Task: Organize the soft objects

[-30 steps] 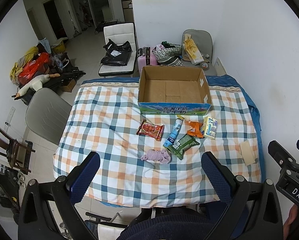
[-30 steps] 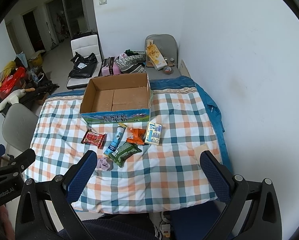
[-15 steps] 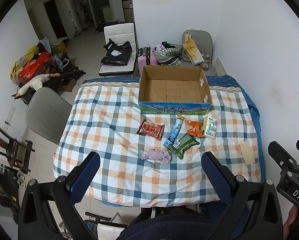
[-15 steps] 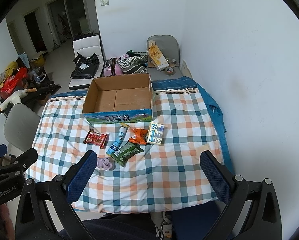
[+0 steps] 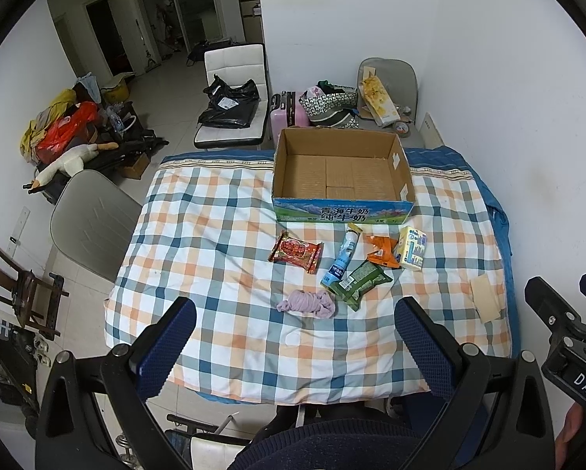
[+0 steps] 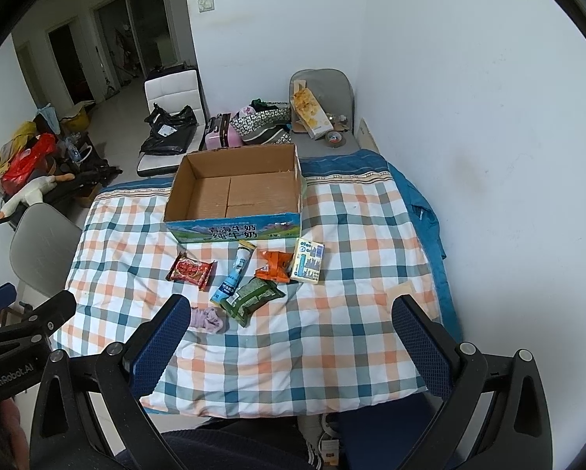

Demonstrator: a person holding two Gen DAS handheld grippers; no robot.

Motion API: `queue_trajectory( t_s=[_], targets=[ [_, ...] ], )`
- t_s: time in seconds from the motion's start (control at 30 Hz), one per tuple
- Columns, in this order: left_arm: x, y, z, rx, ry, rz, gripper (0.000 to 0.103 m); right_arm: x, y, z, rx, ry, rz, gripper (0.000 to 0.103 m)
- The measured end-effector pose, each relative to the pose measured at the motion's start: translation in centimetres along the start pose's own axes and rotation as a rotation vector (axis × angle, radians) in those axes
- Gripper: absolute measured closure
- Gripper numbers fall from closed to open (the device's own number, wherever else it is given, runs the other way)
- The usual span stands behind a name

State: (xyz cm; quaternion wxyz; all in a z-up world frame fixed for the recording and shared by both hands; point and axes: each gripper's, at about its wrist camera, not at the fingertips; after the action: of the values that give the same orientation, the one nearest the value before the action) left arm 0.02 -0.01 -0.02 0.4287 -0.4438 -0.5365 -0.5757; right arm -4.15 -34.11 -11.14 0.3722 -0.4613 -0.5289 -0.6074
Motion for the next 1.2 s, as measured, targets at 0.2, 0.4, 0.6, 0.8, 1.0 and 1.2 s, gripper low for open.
queue_trajectory(
  t_s=[0.2, 0.4, 0.6, 0.8, 1.0, 1.2],
  targets=[
    [0.0, 0.0, 0.0, -0.001, -0.003, 0.001, 0.000, -0.1, -0.1, 0.0, 0.001, 0.000, -0.004, 0.000],
    [0.0, 0.0, 0.0, 0.001, -0.004, 0.001, 0.000, -0.1, -0.1, -0.1, -0.001, 0.000, -0.007, 0.000],
    [0.0, 0.0, 0.0, -0.001, -0.002, 0.000, 0.000, -0.3, -0.1, -0.2, 0.000, 0.005, -0.006, 0.000],
    [-2.2, 0.0, -0.1, 0.022, -0.007, 0.036, 0.000, -1.5, 0.2, 1.3, -0.029, 0.022, 0.028, 0.000],
    [-9.4, 2.6, -0.6, 0.016, 0.007, 0.105, 0.000, -7.4, 2.3, 0.8, -0.087, 0.043, 0.138, 0.000],
    [-17.4, 6.3, -0.5, 0.012, -0.014, 0.237, 0.000, -15.3, 4.0, -0.3, -0.124, 0.066, 0.247, 0.000]
  ],
)
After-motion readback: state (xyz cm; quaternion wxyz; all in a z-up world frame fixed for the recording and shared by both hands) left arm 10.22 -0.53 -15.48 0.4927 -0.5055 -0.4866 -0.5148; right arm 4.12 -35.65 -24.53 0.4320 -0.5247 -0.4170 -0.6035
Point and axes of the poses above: each gripper's, at about its wrist camera, not at the fingertips, and x roughly against the way its jaws point, z to its left, y to its top, and after that the axes turned 15 degrees about z, right-handed
